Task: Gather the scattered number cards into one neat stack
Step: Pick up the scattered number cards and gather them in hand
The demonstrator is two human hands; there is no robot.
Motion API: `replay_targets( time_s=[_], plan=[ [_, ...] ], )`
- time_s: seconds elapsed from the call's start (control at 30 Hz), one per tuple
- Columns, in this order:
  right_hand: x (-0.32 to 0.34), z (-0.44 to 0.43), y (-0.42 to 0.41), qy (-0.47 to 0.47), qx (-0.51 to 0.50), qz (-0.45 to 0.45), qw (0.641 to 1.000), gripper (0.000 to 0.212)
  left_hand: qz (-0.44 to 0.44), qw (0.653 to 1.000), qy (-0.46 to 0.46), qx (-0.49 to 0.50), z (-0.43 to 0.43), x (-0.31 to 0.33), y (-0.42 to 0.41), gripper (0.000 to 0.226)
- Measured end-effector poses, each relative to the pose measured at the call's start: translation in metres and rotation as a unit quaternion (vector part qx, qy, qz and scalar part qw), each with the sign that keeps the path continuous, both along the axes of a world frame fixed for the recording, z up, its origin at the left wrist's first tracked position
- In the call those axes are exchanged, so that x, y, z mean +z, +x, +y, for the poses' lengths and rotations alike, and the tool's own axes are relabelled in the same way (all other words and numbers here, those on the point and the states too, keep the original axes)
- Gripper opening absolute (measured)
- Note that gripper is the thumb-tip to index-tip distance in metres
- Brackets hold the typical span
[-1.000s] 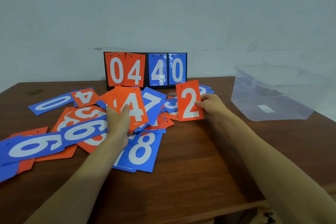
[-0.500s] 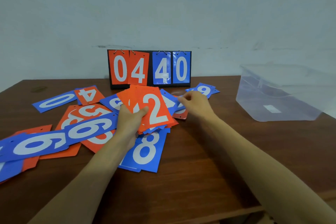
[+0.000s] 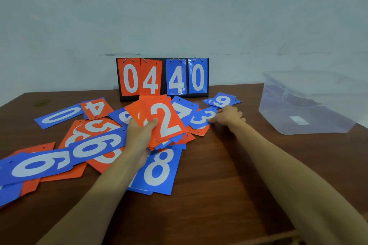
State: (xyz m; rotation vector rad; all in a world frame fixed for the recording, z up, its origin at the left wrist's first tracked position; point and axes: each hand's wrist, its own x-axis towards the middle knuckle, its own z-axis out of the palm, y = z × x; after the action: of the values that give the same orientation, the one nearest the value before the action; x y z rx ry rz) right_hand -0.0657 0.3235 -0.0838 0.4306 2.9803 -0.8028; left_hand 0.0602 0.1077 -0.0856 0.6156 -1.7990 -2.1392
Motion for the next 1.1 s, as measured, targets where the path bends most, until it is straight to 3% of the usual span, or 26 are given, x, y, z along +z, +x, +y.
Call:
replay_targets(
  time_s=[0.1,0.2,0.33,0.47,0.7,0.9,1.03,1.1],
  plan=[
    [0.0,0.007,0.004,-0.016,0.017,-0.011,1.0,0.073,0.002,1.0,-0.009,0.018,-0.001,0.001,0.002,0.054],
    [0.01,0.014,0.011,-0.032,0.07,-0.081,0.994,0.083,-0.003,0.999,-0.02,0.035,-0.006,0.001,0.003,0.055],
    [0.026,0.024,0.025,0.022,0.148,-0.137,0.979,0.067,-0.009,0.998,-0.045,0.034,-0.006,0.002,0.004,0.057],
    [0.031,0.028,0.035,0.071,0.194,-0.157,0.966,0.059,-0.012,0.996,-0.084,0.032,-0.002,0.004,0.005,0.06],
    [0.032,0.027,0.039,0.066,0.209,-0.157,0.963,0.059,0.005,0.99,-0.139,0.01,0.004,0.001,0.007,0.061],
    [0.021,0.036,0.033,-0.093,0.198,-0.103,0.97,0.054,0.005,0.987,-0.159,0.011,0.007,-0.002,0.005,0.061],
    [0.011,0.051,0.03,-0.379,0.163,0.011,0.911,0.049,0.011,0.986,-0.164,0.023,0.007,-0.002,0.005,0.061],
    [0.014,0.054,0.029,-0.378,0.166,0.014,0.911,0.047,0.011,0.986,-0.164,0.026,0.008,-0.001,0.005,0.059]
  ],
)
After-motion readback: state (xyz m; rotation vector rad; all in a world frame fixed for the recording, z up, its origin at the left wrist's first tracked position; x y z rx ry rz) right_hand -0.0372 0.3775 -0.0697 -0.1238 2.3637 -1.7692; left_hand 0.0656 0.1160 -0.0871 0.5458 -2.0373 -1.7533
